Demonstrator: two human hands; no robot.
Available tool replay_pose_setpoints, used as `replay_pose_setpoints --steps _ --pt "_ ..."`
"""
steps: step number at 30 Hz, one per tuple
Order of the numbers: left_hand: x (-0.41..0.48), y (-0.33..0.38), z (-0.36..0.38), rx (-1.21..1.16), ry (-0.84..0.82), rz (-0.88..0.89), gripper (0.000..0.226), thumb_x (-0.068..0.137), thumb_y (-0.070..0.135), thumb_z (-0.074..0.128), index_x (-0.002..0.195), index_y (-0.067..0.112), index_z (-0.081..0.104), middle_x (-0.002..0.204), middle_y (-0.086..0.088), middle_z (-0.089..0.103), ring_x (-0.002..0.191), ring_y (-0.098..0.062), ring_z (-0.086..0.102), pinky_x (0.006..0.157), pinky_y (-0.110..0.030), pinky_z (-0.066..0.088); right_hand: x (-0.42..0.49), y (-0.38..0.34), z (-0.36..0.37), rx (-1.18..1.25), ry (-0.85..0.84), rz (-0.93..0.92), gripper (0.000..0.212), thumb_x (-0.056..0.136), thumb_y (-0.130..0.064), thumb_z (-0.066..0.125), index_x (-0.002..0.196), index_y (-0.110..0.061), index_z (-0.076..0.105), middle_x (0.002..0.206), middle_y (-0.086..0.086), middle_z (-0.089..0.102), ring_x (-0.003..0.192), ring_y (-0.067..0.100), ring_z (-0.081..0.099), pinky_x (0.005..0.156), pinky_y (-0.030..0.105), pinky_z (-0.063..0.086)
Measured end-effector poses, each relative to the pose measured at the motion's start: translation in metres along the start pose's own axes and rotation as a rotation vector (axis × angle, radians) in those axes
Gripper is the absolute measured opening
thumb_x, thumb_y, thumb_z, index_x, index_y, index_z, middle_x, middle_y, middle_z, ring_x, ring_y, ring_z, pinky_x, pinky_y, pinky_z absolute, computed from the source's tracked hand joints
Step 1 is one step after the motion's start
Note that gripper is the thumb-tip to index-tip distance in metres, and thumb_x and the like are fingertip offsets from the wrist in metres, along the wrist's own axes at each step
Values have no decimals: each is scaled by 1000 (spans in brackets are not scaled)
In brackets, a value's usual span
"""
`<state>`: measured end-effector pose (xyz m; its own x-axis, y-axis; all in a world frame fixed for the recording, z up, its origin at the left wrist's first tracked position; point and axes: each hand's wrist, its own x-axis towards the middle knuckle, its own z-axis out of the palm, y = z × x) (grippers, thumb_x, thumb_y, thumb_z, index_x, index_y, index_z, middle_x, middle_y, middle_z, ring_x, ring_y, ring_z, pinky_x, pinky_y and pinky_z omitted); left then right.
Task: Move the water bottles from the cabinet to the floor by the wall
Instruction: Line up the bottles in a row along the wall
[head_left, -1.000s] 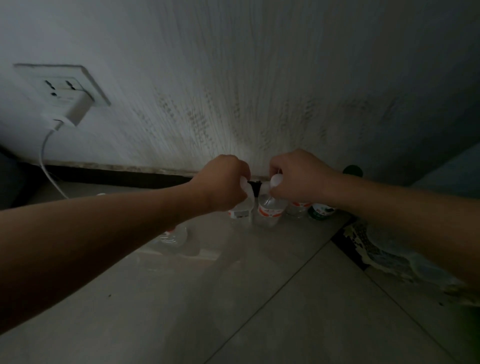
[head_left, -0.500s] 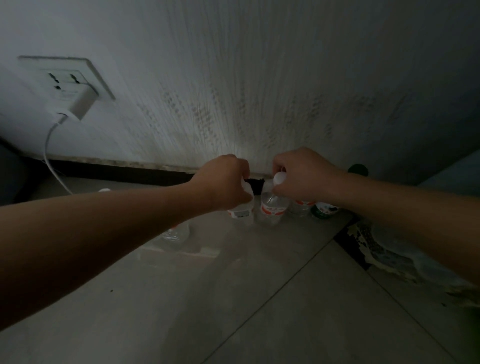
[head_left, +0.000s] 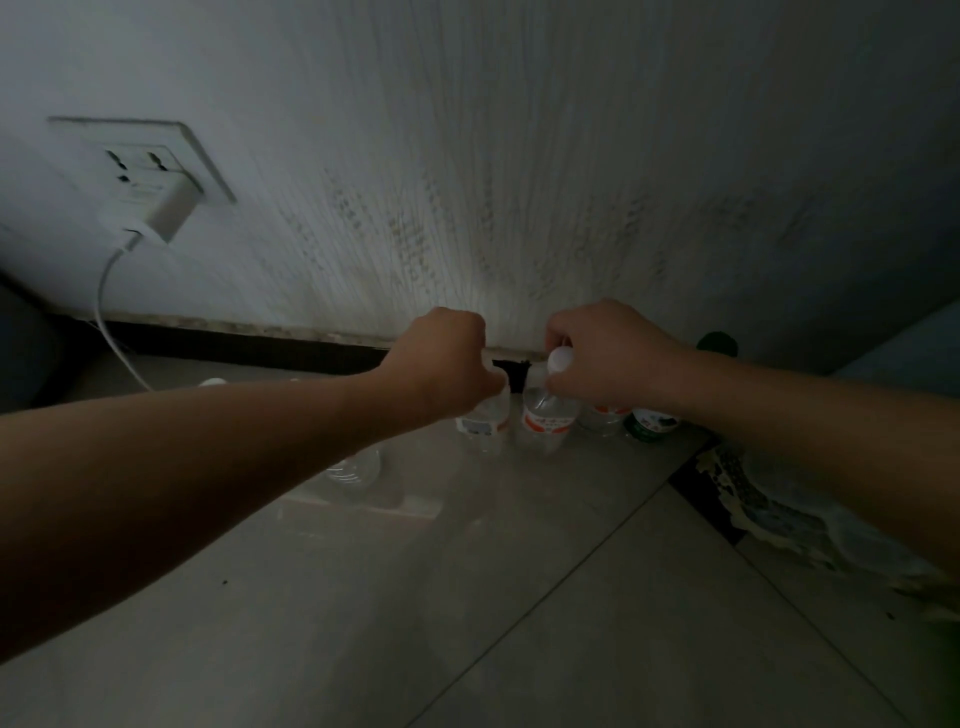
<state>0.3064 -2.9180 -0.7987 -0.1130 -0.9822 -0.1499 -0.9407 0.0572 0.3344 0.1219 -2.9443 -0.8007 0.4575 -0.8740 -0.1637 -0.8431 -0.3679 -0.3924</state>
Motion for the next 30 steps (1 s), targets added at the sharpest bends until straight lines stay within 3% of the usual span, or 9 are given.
replay_pose_setpoints --steps 5,11,17,30 --pt "5 -1 -6 -45 17 20 21 78 28 76 92 17 65 85 4 62 75 -11 59 57 -21 41 -2 0 -2 -12 19 4 12 79 -23 70 87 -15 65 70 -8 53 62 6 49 49 19 31" --pt "18 -5 -16 4 0 88 29 74 18 75 103 16 70 99 -1 65 84 -12 53 69 -25 39 3 1 -10 -19 31 0 18 76 -25 74 88 -14 67 81 -2 61 72 11 54 50 18 31" --pt "27 -3 -22 16 -10 142 34 77 15 74 111 16 70 113 -4 67 101 -19 60 76 -25 41 9 5 -12 -29 56 5 21 74 -27 74 91 -14 70 86 1 66 71 10 53 53 21 35" --pt "37 9 -15 15 -7 228 36 75 15 76 110 20 71 114 -3 66 107 -20 59 81 -27 43 10 16 -11 -24 109 22 21 73 -27 75 89 -16 68 82 -1 61 75 14 57 53 21 35"
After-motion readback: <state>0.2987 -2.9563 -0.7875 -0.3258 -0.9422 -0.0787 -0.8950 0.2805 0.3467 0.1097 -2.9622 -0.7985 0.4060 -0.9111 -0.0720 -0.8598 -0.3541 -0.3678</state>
